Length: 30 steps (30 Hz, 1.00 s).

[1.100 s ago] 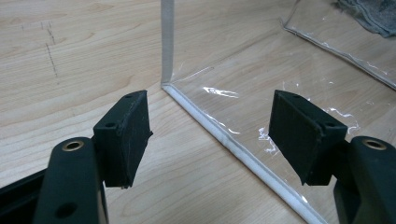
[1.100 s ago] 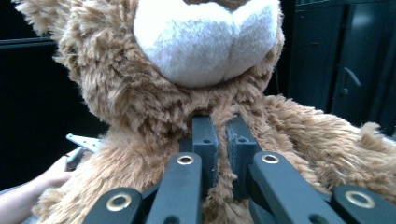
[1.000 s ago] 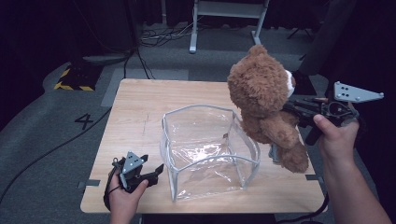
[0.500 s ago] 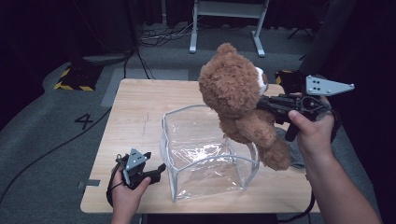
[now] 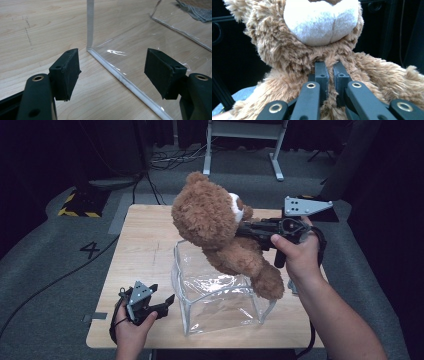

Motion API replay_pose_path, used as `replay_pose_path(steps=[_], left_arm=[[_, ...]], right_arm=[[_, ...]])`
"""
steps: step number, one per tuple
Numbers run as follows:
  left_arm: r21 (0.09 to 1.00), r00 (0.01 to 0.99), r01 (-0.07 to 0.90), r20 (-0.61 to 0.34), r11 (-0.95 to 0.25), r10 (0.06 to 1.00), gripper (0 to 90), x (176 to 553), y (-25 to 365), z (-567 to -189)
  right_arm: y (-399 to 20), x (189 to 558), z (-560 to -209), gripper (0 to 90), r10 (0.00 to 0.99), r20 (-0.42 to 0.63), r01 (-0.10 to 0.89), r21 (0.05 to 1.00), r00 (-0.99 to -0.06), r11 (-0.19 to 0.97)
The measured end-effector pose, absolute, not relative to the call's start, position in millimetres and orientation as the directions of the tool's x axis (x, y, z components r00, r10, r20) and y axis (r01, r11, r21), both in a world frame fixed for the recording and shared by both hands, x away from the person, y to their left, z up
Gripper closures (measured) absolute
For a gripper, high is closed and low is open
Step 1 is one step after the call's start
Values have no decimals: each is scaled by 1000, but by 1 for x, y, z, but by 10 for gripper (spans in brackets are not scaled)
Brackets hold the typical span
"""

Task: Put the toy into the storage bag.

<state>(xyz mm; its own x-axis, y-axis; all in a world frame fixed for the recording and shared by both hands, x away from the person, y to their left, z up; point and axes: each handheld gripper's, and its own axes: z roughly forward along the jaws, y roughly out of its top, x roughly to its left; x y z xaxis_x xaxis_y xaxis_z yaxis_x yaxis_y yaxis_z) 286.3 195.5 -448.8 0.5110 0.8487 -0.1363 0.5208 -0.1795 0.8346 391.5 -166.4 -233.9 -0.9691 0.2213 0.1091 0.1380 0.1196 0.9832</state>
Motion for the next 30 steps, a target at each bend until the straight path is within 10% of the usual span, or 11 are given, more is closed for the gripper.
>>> replay_pose_path(steps=[30], left_arm=[[833, 518, 521, -135, -187, 844, 288, 288, 194, -450]], right_arm=[[-103, 404, -281, 846, 110, 273, 292, 926, -956, 241]])
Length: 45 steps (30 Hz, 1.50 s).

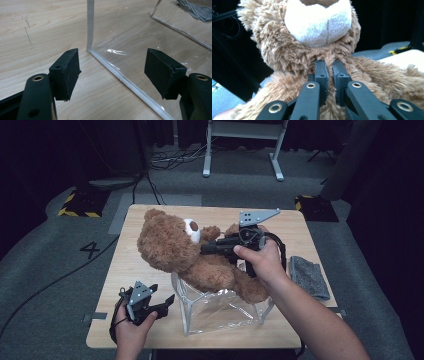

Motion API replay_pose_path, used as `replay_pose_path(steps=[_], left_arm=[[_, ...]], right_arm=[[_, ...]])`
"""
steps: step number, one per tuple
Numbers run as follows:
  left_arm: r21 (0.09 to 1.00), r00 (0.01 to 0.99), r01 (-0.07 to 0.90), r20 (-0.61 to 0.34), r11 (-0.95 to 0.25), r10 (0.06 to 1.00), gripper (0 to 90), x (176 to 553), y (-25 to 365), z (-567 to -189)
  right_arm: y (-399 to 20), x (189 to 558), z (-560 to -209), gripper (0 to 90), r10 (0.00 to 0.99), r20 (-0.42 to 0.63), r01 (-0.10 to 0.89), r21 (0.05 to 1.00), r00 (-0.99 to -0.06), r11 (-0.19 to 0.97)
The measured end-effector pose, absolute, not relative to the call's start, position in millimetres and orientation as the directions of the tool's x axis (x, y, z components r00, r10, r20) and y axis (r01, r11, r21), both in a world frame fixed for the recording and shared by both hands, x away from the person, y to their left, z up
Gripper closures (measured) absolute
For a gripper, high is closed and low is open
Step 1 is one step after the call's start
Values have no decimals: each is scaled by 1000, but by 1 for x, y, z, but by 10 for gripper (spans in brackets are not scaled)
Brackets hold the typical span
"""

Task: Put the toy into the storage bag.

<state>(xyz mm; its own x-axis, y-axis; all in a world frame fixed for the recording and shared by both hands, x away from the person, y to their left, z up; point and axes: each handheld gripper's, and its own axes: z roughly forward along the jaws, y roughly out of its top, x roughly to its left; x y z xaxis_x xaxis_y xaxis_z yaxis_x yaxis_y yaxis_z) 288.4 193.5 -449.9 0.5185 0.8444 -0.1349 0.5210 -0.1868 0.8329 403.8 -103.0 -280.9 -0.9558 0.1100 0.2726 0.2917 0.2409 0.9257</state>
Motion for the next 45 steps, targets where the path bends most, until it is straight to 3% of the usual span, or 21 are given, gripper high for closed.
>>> replay_pose_path(steps=[15, 21, 30, 33, 36, 45], left_arm=[[830, 521, 523, -131, -194, 843, 289, 289, 193, -451], [832, 522, 518, -124, -198, 844, 289, 289, 194, -450], [831, 521, 521, -128, -195, 844, 289, 290, 193, -451], [831, 521, 520, -128, -196, 844, 288, 290, 193, -451], [831, 520, 521, -127, -196, 844, 292, 290, 192, -450], [833, 518, 517, -122, -196, 847, 292, 290, 193, -450]], right_arm=[[-102, 417, -274, 861, 144, 291, 322, 898, -946, 299], [-96, 418, -285, 864, 198, 200, 264, 881, -960, 392], [-86, 415, -286, 881, 167, 95, 169, 839, -981, 518], [-81, 412, -292, 883, 163, 36, 129, 782, -986, 610], [-77, 413, -301, 883, 121, 85, 141, 782, -989, 607], [-67, 411, -310, 843, 88, 70, 111, 746, -994, 657]])
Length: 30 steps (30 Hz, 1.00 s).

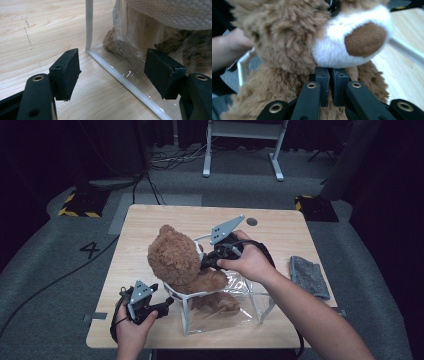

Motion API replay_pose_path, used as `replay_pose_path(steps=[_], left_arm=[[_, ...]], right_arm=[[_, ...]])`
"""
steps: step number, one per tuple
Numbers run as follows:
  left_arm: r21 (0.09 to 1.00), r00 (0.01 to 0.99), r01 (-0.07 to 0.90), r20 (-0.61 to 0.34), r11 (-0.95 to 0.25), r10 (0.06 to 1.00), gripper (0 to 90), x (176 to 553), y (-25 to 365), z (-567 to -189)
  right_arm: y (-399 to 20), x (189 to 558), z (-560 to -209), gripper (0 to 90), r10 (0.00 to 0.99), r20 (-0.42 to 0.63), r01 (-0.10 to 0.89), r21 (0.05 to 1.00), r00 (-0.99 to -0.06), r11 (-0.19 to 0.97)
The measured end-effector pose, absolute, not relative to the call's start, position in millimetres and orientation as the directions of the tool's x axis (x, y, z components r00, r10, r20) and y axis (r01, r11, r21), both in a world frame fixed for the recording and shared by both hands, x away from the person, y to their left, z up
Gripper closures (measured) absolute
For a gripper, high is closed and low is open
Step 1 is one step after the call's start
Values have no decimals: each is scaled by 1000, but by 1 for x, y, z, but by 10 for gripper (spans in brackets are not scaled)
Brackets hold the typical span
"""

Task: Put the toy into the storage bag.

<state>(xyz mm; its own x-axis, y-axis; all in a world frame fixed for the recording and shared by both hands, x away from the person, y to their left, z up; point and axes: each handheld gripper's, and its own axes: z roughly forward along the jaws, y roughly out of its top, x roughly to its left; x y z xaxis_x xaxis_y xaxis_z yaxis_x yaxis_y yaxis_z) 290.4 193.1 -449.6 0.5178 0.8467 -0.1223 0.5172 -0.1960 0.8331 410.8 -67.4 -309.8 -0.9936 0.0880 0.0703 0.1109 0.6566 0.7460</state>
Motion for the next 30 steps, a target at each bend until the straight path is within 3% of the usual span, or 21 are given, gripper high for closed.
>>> replay_pose_path(steps=[12, 30], left_arm=[[833, 509, 520, -125, -189, 851, 289, 289, 198, -448], [834, 506, 520, -125, -186, 854, 290, 287, 199, -447]], right_arm=[[-56, 410, -328, 814, 79, 79, 112, 620, -994, 776], [-50, 414, -354, 810, 108, 122, 154, 484, -987, 861]])
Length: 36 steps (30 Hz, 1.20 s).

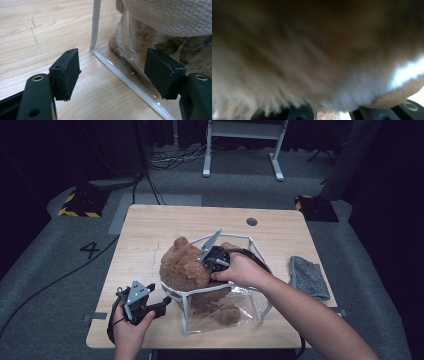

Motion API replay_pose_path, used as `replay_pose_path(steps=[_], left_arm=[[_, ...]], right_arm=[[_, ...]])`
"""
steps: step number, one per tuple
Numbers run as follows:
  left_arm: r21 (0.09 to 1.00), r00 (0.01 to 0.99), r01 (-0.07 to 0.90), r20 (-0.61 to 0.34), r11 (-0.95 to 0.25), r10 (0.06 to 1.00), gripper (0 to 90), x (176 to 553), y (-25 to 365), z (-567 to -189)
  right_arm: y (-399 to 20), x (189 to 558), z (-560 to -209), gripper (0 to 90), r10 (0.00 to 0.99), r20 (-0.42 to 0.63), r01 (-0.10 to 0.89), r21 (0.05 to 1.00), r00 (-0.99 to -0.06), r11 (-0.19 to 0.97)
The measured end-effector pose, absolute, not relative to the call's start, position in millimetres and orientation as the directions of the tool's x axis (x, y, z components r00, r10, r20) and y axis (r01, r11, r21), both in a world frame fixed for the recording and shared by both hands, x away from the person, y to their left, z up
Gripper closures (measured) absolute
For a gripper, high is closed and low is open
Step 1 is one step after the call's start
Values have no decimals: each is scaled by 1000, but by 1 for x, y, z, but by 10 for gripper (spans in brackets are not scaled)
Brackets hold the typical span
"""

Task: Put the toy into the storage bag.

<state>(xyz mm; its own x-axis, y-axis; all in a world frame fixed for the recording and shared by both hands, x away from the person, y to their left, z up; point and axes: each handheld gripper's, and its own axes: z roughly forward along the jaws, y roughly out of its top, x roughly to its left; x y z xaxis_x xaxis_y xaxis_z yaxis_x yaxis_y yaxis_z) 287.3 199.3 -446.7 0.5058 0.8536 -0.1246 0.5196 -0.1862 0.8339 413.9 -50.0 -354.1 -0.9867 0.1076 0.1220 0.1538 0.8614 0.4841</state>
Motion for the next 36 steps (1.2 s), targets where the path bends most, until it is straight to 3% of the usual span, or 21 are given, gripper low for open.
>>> replay_pose_path(steps=[5, 9, 20, 29, 36], left_arm=[[836, 508, 516, -126, -184, 852, 290, 287, 199, -446], [836, 507, 519, -131, -180, 852, 287, 287, 200, -447], [836, 503, 519, -132, -176, 854, 285, 287, 202, -446], [825, 472, 534, -111, -184, 875, 284, 286, 208, -448], [805, 439, 560, -87, -196, 894, 267, 284, 216, -449]], right_arm=[[-52, 415, -353, 785, 113, 137, 166, 492, -984, 855], [-64, 416, -340, 683, 127, 119, 172, 547, -985, 819], [-97, 410, -314, 587, 162, 117, 199, 663, -980, 721], [-130, 408, -289, 485, 248, 112, 242, 771, -962, 589], [-161, 408, -276, 453, 312, 112, 266, 817, -943, 511]])
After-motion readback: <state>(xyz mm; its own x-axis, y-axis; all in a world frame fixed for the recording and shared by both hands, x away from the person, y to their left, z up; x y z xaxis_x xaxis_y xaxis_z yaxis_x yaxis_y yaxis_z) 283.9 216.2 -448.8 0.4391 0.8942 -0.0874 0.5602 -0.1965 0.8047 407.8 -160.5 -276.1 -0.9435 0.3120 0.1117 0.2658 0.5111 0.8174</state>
